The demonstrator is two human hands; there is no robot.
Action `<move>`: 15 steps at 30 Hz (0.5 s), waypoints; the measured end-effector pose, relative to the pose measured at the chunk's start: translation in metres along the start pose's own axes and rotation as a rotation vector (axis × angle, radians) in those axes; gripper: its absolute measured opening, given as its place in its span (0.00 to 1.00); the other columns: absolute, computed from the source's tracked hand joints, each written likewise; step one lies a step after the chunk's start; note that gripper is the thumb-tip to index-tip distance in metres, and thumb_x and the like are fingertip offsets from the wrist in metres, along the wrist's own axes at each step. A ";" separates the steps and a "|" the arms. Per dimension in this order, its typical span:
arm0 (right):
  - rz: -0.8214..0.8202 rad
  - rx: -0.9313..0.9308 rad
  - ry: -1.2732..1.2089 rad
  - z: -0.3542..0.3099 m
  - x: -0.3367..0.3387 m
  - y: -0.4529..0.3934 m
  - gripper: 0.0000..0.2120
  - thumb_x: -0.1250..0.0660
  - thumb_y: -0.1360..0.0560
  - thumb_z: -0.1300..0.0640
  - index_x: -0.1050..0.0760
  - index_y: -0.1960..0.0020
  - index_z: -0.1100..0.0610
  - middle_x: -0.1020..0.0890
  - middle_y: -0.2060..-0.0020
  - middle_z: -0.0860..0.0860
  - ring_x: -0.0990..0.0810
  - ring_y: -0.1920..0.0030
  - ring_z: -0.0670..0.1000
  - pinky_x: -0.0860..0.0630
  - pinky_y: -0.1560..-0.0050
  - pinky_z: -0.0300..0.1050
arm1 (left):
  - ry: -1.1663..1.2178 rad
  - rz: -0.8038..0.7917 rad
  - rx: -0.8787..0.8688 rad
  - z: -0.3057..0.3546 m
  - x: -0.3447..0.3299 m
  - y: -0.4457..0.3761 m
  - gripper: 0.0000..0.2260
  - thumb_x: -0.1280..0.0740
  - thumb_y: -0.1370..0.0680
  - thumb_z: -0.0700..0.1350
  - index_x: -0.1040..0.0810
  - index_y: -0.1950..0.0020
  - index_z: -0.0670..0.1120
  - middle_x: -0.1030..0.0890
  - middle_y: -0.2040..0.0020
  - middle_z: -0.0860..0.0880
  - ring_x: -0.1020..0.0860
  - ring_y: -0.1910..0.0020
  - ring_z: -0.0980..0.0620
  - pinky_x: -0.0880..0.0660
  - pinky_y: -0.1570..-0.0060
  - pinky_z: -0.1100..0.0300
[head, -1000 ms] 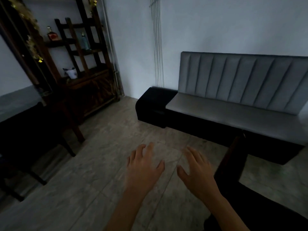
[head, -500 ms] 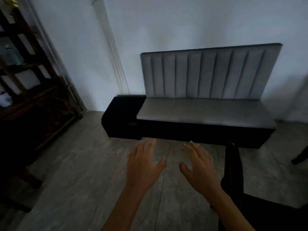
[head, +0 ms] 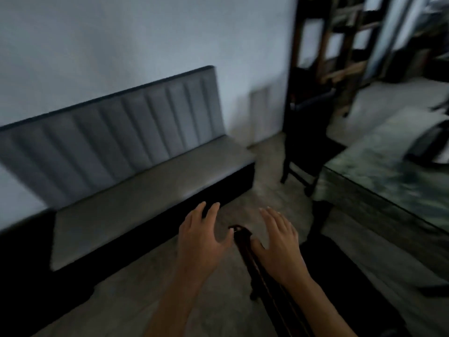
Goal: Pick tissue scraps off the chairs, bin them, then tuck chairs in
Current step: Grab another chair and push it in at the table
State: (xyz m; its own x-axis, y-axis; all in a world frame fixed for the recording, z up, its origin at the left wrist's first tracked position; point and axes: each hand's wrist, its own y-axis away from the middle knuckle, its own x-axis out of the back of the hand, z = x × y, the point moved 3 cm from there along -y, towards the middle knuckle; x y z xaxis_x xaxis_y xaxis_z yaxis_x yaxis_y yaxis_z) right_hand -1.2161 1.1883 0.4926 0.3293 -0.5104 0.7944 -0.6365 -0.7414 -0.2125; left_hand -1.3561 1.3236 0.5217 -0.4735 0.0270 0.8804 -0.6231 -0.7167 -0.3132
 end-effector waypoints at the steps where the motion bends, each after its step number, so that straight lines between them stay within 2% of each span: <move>1: 0.020 -0.046 0.027 0.009 0.006 0.001 0.32 0.39 0.26 0.41 0.40 0.24 0.49 0.36 0.24 0.50 0.41 0.24 0.54 0.43 0.26 0.56 | 0.026 -0.024 -0.046 0.009 -0.009 -0.009 0.31 0.40 0.27 0.67 0.36 0.27 0.57 0.33 0.26 0.48 0.34 0.28 0.47 0.33 0.33 0.47; 6: 0.130 -0.332 0.105 0.051 0.034 0.017 0.33 0.39 0.23 0.40 0.46 0.22 0.47 0.43 0.22 0.48 0.48 0.22 0.53 0.48 0.25 0.56 | 0.130 -0.155 -0.360 0.061 -0.049 -0.051 0.31 0.38 0.26 0.65 0.36 0.26 0.56 0.33 0.26 0.48 0.36 0.28 0.48 0.34 0.33 0.50; 9: 0.238 -0.504 0.146 0.060 0.046 0.034 0.32 0.40 0.22 0.40 0.46 0.22 0.46 0.43 0.22 0.48 0.48 0.22 0.53 0.48 0.24 0.56 | 0.172 -0.234 -0.534 0.087 -0.067 -0.064 0.31 0.38 0.26 0.65 0.35 0.26 0.55 0.32 0.26 0.47 0.34 0.28 0.47 0.31 0.33 0.48; 15: 0.395 -0.751 0.266 0.058 0.060 0.072 0.30 0.39 0.22 0.41 0.43 0.23 0.47 0.40 0.22 0.50 0.45 0.23 0.55 0.44 0.26 0.59 | 0.251 -0.317 -0.793 0.121 -0.084 -0.067 0.31 0.41 0.25 0.66 0.37 0.25 0.54 0.34 0.25 0.48 0.35 0.27 0.48 0.33 0.33 0.51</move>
State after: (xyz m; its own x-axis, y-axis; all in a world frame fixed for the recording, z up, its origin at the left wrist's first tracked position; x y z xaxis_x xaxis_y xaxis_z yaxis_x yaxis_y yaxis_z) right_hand -1.2021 1.0789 0.4922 -0.1242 -0.4811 0.8678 -0.9896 -0.0035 -0.1436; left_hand -1.1994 1.2849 0.5123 -0.2701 0.3604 0.8928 -0.9516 0.0415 -0.3046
